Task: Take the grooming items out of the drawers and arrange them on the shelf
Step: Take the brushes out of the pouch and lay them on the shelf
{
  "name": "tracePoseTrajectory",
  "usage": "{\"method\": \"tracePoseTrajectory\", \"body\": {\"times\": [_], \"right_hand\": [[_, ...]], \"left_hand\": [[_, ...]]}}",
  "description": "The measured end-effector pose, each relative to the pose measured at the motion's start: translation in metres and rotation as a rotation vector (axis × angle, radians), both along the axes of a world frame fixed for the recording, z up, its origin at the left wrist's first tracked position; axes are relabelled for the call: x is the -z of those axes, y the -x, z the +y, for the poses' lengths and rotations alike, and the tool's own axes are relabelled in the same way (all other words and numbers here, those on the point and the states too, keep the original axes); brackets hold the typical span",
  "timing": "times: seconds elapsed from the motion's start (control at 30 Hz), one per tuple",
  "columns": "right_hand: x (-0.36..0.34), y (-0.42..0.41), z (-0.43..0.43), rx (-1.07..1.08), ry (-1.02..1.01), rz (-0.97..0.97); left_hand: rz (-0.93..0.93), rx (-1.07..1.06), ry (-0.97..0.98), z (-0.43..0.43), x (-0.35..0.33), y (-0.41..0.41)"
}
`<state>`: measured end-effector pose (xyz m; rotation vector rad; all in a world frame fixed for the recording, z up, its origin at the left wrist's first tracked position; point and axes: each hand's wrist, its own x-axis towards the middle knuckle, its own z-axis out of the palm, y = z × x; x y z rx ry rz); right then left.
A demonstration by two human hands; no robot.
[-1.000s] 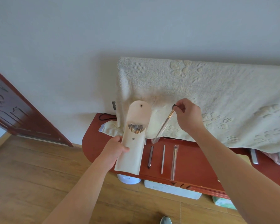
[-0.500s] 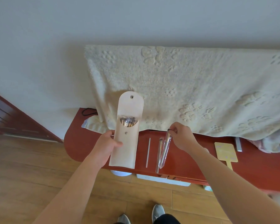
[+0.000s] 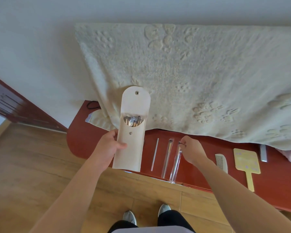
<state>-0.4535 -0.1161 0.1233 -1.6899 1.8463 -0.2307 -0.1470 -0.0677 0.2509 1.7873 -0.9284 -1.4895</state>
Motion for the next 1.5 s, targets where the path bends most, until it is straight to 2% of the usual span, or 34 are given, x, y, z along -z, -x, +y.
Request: {"method": "tracePoseTrajectory", "body": {"times": [0.3,0.8,1.5], "right_hand": [[0.033,0.007,0.001,-0.053,0.099,0.026],[0.051,0.008,-0.010,-0.062,0.140,0.057],[0.030,0.009,-0.002,0.011,0.131,0.003]], "left_hand": [[0.012,-0.055,-0.035,0.004,0.005,0.009],[0.013,-0.086,-0.060,0.000,0.004,0.019],[0.063,-0.049,-0.061,-0.001,0.001,0.007]]}}
